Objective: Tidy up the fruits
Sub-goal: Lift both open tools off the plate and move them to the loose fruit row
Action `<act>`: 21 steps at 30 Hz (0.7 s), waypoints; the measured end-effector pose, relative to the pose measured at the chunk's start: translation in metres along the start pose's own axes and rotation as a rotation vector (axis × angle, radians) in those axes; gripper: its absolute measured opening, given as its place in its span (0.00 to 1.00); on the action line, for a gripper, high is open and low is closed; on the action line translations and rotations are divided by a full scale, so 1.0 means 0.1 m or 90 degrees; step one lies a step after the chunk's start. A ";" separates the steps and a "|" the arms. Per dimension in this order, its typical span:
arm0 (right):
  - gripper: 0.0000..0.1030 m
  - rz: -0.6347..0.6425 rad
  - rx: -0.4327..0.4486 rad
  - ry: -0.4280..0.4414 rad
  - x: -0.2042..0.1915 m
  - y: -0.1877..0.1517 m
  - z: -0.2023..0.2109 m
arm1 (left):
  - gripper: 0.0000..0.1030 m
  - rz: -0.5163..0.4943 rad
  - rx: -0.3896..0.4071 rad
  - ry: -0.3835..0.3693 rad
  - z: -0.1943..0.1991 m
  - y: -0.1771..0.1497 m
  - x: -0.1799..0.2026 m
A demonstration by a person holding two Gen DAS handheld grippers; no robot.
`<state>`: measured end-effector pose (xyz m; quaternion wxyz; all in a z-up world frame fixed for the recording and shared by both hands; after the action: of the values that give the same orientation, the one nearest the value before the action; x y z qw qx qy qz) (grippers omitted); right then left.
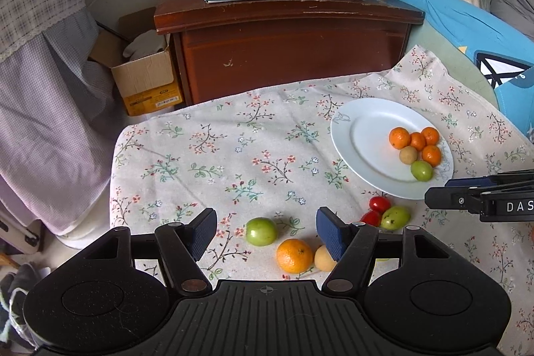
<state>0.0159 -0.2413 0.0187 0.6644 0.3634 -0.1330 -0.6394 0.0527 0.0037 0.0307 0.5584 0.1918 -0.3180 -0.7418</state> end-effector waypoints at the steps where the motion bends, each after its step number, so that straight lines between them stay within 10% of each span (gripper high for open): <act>1: 0.48 0.008 -0.006 0.002 -0.02 -0.02 -0.02 | 0.64 -0.003 -0.002 0.003 0.00 -0.03 -0.02; 21: 0.48 0.007 -0.056 -0.024 0.00 -0.19 -0.43 | 0.63 0.023 -0.063 0.022 -0.46 -0.17 -0.13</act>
<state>0.0292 -0.2263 -0.0235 0.6807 0.3211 -0.1193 -0.6475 0.0738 0.0073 -0.0154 0.5860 0.1711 -0.2748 -0.7428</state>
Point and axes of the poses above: each gripper's, at about its wrist camera, not at the fingertips, and z roughly against the way its jaws point, x to its right, y to its top, the point moved 3 cm from there along -z, roughly the way its jaws point, and after that the axes turned 6 degrees about z, right-handed, at the moved point
